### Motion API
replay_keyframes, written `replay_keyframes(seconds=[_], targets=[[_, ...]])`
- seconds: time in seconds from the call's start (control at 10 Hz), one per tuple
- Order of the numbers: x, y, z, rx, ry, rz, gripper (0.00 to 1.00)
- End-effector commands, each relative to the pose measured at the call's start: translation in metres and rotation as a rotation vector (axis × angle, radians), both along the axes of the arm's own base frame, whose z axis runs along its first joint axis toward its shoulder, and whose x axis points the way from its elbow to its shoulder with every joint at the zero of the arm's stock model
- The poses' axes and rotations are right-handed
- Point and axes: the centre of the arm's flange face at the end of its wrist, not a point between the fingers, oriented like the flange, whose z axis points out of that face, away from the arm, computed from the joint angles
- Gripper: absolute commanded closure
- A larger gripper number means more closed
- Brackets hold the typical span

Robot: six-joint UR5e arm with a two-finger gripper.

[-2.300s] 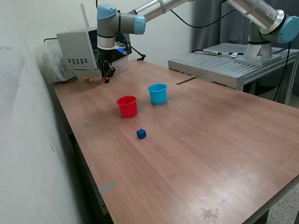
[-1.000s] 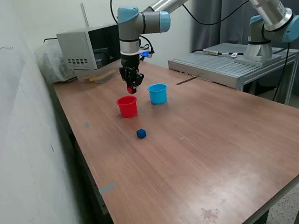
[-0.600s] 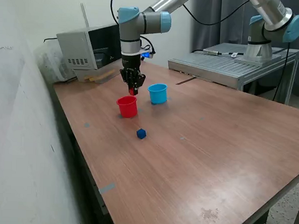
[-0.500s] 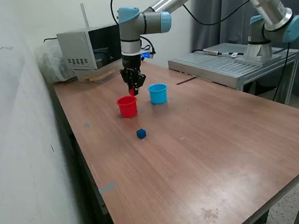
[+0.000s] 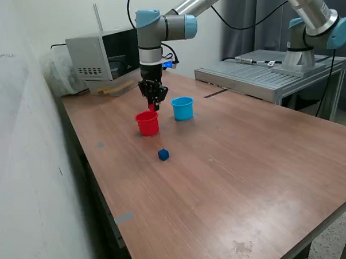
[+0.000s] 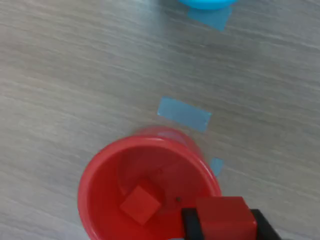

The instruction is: Place red objects in the red bin, and blue objects in the blue bin.

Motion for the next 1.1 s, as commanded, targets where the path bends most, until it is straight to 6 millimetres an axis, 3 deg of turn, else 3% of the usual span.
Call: replay_keyframes(seconds=[0.0, 0.5, 0.8, 1.0], targets=[[-0.007, 0.007, 0.001, 0.005, 0.012, 0.013, 1.0], [-0.022, 0.012, -0.009, 0.007, 0.022, 0.015, 1.0], [-0.024, 0.014, -0.004, 0.01, 0.032, 0.013, 1.0], [-0.024, 0.025, -0.005, 0.01, 0.032, 0.005, 1.0]])
